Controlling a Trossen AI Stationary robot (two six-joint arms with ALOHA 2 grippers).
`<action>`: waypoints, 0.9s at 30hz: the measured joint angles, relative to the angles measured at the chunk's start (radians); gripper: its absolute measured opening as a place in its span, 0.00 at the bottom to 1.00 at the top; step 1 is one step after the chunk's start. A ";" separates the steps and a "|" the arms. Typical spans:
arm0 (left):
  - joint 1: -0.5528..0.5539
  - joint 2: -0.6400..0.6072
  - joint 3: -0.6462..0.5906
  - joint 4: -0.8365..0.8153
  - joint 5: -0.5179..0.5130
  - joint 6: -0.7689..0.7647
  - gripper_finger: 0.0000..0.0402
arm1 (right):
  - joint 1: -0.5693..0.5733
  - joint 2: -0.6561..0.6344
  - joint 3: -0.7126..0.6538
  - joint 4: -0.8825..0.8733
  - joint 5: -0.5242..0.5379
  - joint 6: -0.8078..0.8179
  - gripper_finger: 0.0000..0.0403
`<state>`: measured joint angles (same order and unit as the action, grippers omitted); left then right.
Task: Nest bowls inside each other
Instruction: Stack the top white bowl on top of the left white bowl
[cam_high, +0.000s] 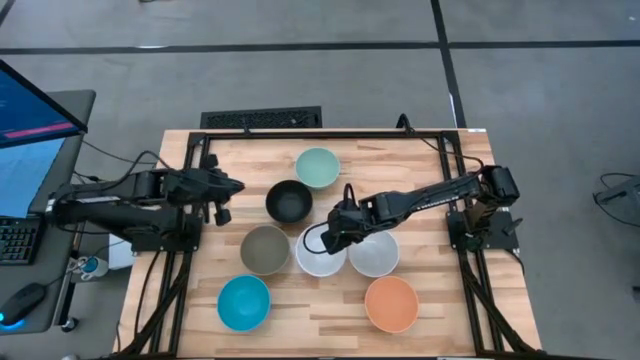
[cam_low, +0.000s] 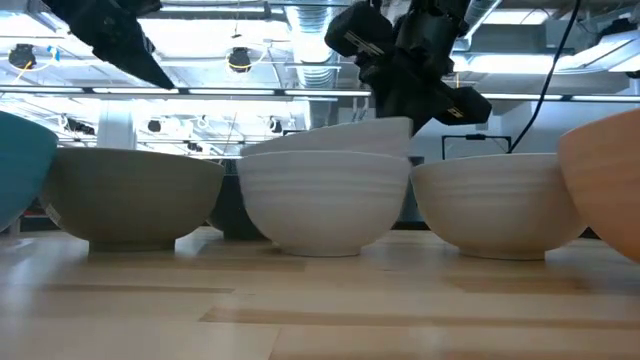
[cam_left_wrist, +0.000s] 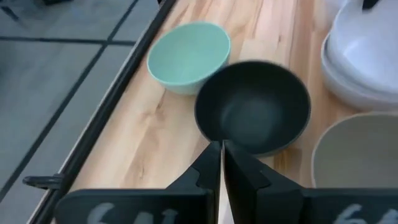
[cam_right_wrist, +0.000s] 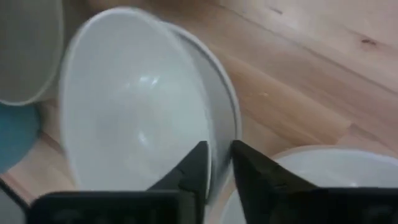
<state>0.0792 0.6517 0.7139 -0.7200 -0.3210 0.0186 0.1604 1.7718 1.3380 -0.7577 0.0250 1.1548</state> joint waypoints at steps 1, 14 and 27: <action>0.000 0.017 0.000 0.006 0.000 0.001 0.02 | 0.000 0.000 0.000 -0.009 0.000 -0.003 0.15; 0.024 0.088 0.000 0.100 0.046 0.042 0.02 | 0.001 0.000 0.000 0.046 0.001 -0.004 0.11; 0.090 0.088 -0.001 0.100 0.112 0.073 0.02 | -0.005 0.003 0.000 -0.059 0.005 -0.001 0.43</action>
<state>0.1695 0.7399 0.7130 -0.6197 -0.2093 0.0921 0.1550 1.7748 1.3380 -0.8169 0.0302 1.1536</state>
